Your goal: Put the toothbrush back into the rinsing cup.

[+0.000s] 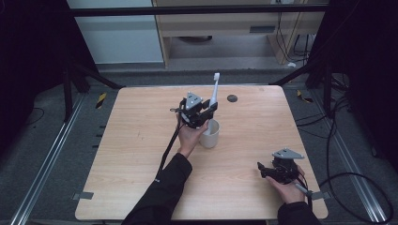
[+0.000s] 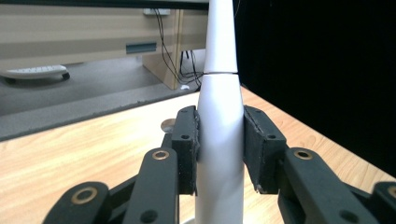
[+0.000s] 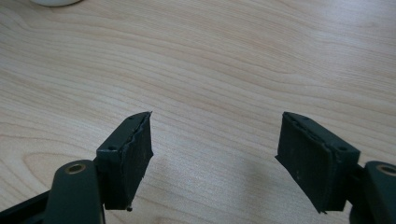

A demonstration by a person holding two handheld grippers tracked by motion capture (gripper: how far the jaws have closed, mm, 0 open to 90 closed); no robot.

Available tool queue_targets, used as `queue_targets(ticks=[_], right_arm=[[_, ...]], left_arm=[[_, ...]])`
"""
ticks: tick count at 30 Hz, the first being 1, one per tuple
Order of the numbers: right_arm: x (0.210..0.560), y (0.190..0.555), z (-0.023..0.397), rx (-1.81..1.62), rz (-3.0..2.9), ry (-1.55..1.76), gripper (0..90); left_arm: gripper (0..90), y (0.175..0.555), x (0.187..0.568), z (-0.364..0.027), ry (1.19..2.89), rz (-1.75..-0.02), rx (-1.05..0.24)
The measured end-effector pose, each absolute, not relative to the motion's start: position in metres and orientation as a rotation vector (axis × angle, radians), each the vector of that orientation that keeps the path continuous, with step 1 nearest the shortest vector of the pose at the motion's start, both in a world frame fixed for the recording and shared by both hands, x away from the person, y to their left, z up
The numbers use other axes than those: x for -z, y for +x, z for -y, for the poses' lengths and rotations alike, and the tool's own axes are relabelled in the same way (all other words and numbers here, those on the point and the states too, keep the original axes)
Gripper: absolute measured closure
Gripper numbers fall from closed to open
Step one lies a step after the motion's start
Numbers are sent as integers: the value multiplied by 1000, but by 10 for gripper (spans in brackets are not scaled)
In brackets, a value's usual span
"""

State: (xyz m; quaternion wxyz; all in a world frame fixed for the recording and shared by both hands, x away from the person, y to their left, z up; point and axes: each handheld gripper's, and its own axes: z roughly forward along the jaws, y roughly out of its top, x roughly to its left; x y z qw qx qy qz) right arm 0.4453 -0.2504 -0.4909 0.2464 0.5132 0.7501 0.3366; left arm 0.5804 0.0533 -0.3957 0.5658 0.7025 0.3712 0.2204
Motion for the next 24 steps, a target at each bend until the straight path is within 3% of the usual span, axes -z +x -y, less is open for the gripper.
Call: queue_targets(ticks=[24], right_arm=[[491, 446, 250, -915, -2052, 1401, 259]], left_arm=[[665, 573, 437, -50, 1765, -894, -520]])
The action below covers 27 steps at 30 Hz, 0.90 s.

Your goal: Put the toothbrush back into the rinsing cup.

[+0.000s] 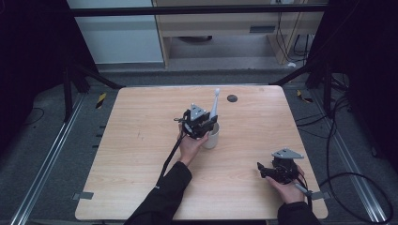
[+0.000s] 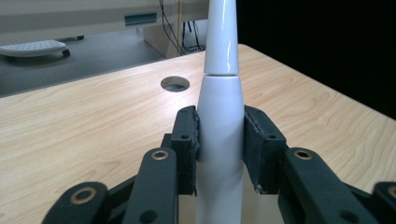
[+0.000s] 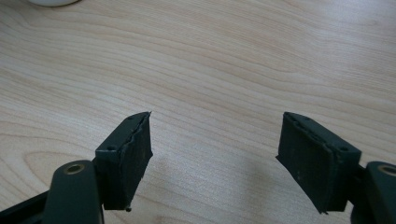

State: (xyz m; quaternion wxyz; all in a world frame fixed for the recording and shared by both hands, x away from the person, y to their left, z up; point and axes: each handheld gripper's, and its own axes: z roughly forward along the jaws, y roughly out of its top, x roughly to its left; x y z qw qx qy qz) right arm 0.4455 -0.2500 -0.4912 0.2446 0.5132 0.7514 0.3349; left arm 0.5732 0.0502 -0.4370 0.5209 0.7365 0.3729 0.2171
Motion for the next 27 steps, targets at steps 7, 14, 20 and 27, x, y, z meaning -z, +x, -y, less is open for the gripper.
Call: queue_targets(ticks=[7, 14, 20, 27], right_arm=[[491, 445, 250, -915, -2051, 1402, 258], [491, 445, 249, -916, -2052, 1402, 257], [490, 445, 249, -919, -2053, 1397, 255], [489, 443, 249, -928, -2042, 1403, 252]], left_arm=[[663, 571, 439, -50, 1787, -882, -528], [611, 570, 440, -51, 1819, -883, -536], [545, 566, 439, -53, 1851, -848, -541], [471, 551, 424, -72, 1878, -820, -523]])
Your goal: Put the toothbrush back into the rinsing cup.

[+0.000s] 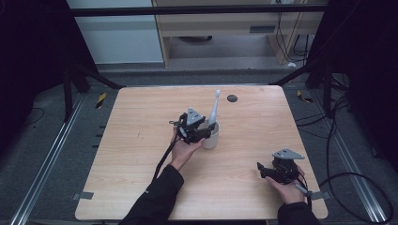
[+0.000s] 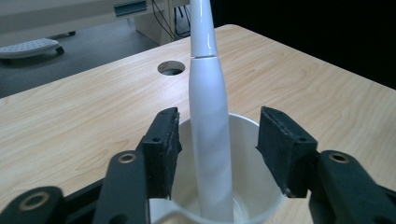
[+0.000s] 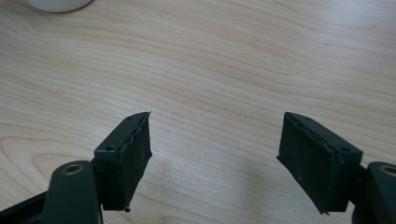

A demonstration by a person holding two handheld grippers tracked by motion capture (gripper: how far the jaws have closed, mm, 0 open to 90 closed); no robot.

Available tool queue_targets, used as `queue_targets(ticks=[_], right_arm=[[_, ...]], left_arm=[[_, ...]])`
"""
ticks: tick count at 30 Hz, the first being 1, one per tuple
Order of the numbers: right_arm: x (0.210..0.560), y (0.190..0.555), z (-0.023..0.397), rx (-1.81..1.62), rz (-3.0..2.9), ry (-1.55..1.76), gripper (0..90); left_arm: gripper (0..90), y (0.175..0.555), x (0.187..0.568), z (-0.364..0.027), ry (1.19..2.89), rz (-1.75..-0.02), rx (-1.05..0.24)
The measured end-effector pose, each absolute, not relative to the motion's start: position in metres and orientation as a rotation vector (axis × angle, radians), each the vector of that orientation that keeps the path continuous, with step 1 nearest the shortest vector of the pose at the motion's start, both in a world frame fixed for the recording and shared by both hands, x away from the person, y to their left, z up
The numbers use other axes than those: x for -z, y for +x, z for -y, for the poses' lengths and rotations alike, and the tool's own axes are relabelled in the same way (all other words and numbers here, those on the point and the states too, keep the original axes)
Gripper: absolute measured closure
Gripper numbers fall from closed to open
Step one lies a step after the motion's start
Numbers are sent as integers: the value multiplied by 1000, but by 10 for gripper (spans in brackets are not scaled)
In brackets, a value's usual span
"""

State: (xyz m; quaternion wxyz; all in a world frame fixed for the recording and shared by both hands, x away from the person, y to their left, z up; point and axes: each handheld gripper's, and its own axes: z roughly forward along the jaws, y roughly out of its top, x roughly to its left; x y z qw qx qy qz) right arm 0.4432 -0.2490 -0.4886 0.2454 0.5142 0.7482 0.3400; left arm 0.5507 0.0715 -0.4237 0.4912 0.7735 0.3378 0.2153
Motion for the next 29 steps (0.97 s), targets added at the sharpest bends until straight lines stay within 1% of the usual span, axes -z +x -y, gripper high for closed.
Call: queue_targets(ticks=[5, 11, 16, 29], right_arm=[[488, 443, 249, -941, -2030, 1407, 235], [487, 440, 251, -945, -2018, 1424, 216], [488, 438, 253, -943, -2014, 1424, 200], [491, 435, 257, -935, -2002, 1440, 167]], left_arm=[[413, 541, 414, -87, 1901, -800, -504], [385, 523, 409, -110, 1943, -787, -505], [365, 502, 414, -135, 1969, -791, -525], [315, 464, 449, -213, 1967, -992, -533]])
